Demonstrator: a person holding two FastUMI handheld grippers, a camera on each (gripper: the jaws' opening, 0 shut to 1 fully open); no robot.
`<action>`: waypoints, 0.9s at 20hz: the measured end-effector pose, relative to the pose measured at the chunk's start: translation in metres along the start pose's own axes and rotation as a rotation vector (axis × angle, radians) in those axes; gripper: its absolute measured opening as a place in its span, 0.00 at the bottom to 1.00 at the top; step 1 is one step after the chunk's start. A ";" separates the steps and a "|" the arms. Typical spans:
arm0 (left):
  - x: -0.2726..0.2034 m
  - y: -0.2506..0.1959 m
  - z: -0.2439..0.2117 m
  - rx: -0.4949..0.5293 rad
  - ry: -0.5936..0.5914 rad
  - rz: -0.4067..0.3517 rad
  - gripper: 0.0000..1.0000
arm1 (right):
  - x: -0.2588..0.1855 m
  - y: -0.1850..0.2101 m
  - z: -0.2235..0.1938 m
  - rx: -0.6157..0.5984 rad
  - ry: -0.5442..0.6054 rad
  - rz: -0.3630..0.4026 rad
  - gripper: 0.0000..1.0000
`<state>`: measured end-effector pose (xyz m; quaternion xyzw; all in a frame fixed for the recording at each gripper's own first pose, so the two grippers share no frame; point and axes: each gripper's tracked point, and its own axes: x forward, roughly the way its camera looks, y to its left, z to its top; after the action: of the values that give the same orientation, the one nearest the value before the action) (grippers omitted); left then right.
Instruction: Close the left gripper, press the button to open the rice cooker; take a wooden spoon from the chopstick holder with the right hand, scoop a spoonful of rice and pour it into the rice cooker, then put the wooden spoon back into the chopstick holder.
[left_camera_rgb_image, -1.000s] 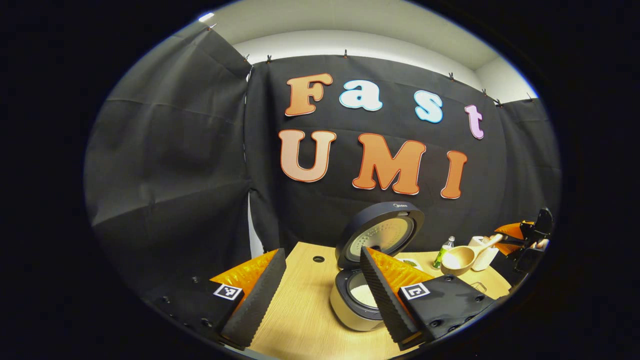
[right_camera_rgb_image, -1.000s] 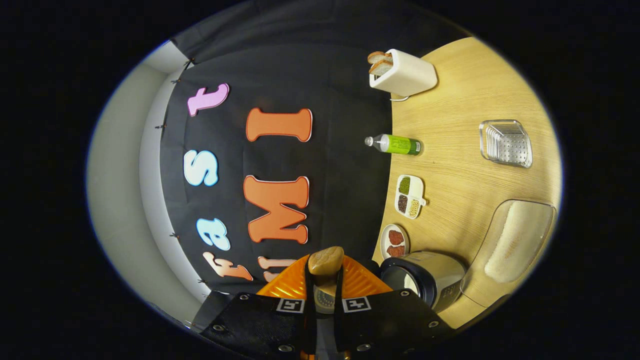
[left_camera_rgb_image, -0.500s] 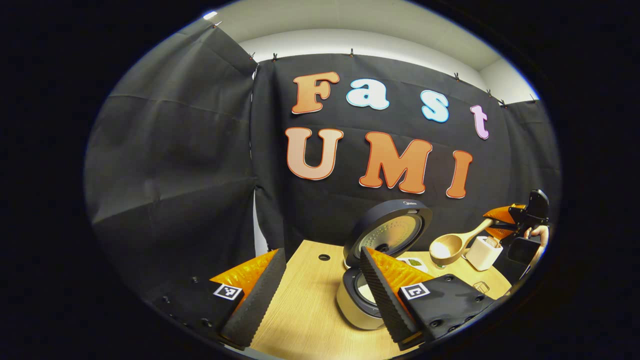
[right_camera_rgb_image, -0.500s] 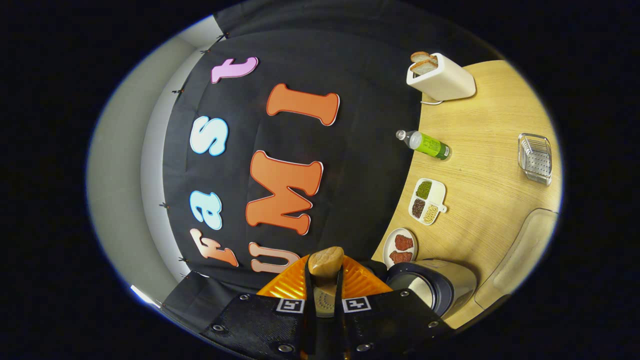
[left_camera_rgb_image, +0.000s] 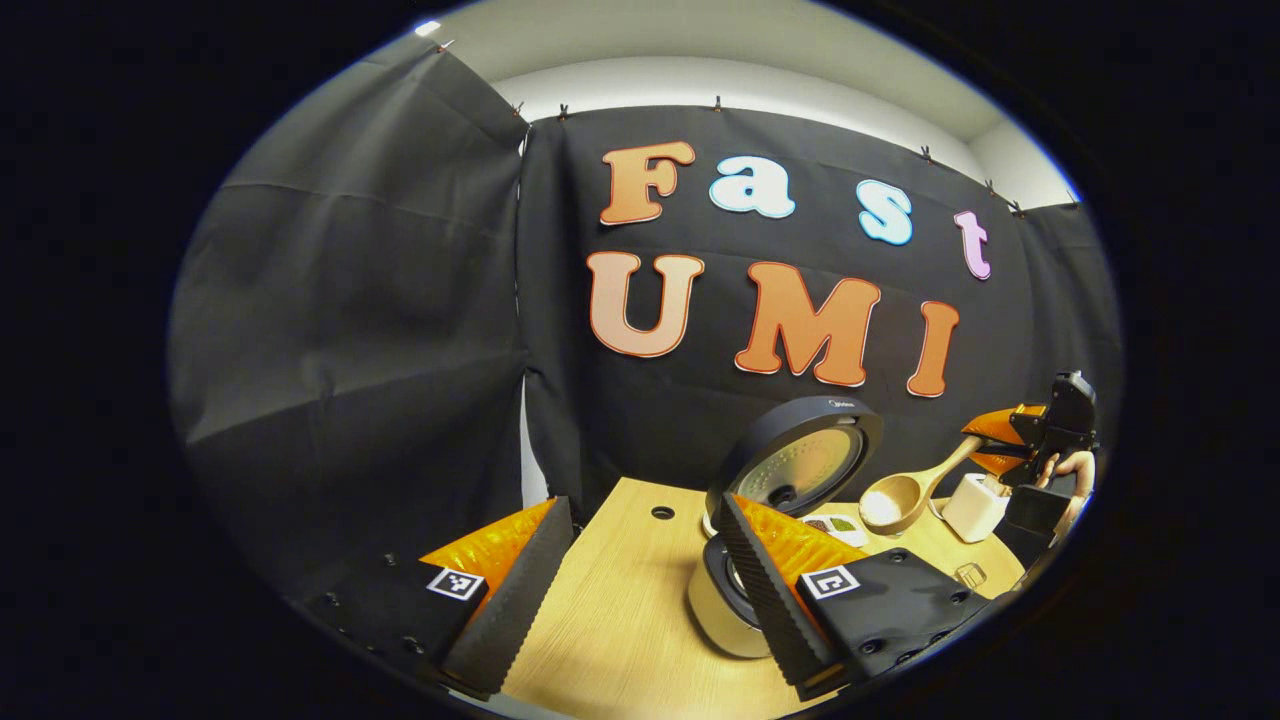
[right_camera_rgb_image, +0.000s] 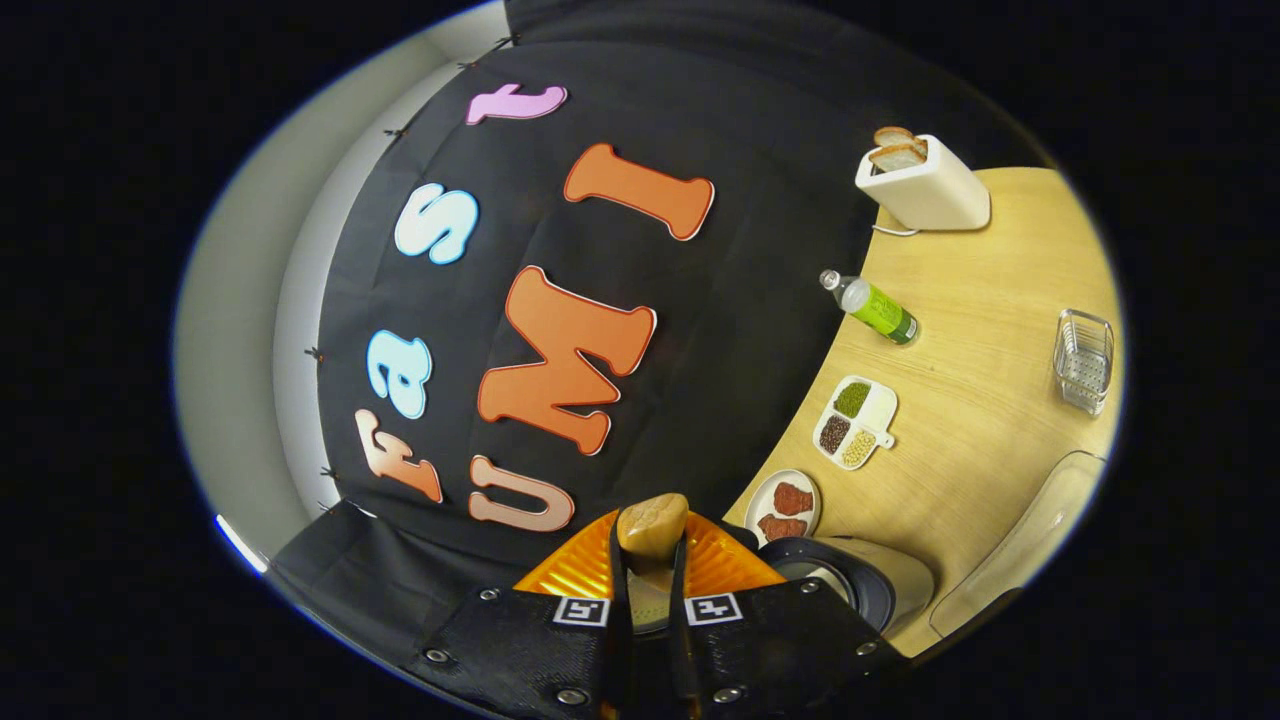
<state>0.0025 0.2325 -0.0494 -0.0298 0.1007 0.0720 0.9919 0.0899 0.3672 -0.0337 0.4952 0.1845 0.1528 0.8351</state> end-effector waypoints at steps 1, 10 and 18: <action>0.000 0.002 0.001 0.000 0.000 0.003 0.97 | 0.001 0.000 -0.001 -0.028 -0.002 -0.004 0.13; 0.003 0.009 0.000 -0.012 0.001 0.009 0.98 | 0.008 0.020 -0.012 -0.249 -0.016 0.007 0.13; 0.007 0.008 -0.003 -0.007 0.014 -0.003 0.98 | 0.011 0.033 -0.026 -0.374 -0.016 0.027 0.13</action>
<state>0.0075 0.2413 -0.0539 -0.0341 0.1073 0.0706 0.9911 0.0850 0.4069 -0.0174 0.3347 0.1397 0.1916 0.9120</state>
